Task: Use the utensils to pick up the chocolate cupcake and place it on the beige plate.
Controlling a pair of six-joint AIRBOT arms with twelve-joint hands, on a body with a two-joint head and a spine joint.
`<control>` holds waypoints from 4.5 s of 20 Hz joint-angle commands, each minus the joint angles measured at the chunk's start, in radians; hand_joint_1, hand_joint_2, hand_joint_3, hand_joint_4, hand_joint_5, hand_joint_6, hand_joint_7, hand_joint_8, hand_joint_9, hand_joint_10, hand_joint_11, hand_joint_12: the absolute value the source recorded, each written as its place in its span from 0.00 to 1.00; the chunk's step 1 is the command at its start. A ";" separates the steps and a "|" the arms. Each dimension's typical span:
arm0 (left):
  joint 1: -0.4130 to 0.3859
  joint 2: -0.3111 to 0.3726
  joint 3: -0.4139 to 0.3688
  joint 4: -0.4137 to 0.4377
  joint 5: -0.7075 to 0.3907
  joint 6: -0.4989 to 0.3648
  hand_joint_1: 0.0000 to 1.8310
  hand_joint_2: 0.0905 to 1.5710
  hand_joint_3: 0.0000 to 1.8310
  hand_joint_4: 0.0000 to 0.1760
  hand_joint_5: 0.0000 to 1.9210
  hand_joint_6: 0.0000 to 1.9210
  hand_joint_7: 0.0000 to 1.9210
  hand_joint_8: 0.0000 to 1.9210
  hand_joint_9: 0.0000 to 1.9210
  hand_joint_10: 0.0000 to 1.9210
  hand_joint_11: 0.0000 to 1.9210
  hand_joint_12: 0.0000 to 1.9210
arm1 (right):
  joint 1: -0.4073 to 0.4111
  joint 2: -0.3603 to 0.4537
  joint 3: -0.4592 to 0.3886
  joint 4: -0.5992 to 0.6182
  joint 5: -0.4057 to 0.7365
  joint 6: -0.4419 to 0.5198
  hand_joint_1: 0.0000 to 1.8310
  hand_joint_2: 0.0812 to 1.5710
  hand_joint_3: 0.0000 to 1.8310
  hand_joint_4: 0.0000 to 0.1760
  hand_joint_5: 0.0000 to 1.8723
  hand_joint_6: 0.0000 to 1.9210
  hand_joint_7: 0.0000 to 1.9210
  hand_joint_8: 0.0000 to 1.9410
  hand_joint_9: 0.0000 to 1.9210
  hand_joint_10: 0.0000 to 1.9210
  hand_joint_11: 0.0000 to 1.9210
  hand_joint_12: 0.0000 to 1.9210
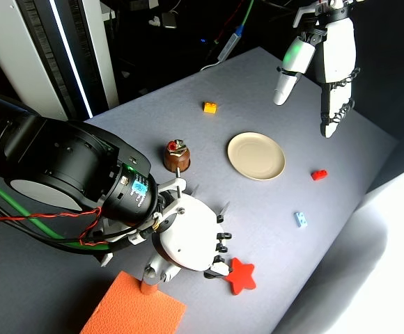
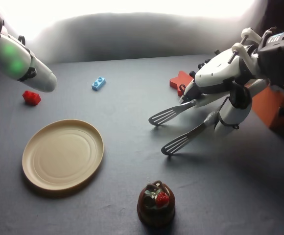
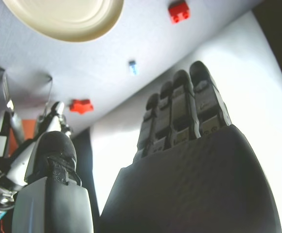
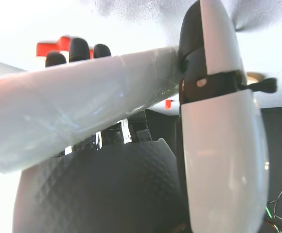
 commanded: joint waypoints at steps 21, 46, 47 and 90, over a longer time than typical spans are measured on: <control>-0.012 0.005 0.007 0.037 -0.033 -0.007 0.19 0.71 0.00 0.00 0.04 0.00 0.05 0.00 0.07 0.00 0.00 0.19 | 0.029 0.028 0.003 -0.009 0.103 -0.012 0.60 0.74 0.00 0.00 0.44 0.63 0.32 0.62 0.27 0.76 0.21 0.96; -0.012 0.005 0.002 0.034 -0.024 -0.008 0.21 0.70 0.00 0.00 0.05 0.00 0.05 0.00 0.08 0.00 0.00 0.23 | 0.144 0.159 -0.191 -0.008 0.162 -0.039 0.57 0.65 0.00 0.00 0.31 0.48 0.30 0.60 0.26 0.72 0.21 0.90; -0.010 0.005 0.003 0.035 -0.023 -0.008 0.21 0.70 0.00 0.00 0.04 0.00 0.04 0.00 0.07 0.00 0.00 0.20 | 0.146 0.164 -0.199 -0.008 0.153 -0.028 0.58 0.65 0.00 0.00 0.31 0.48 0.31 0.59 0.26 0.72 0.20 0.91; -0.005 0.005 0.007 0.034 -0.016 -0.028 0.21 0.71 0.00 0.00 0.05 0.00 0.04 0.00 0.07 0.00 0.00 0.22 | 0.130 0.198 -0.278 0.043 0.132 -0.353 0.58 0.74 0.00 0.00 0.45 0.63 0.31 0.63 0.27 0.76 0.25 0.90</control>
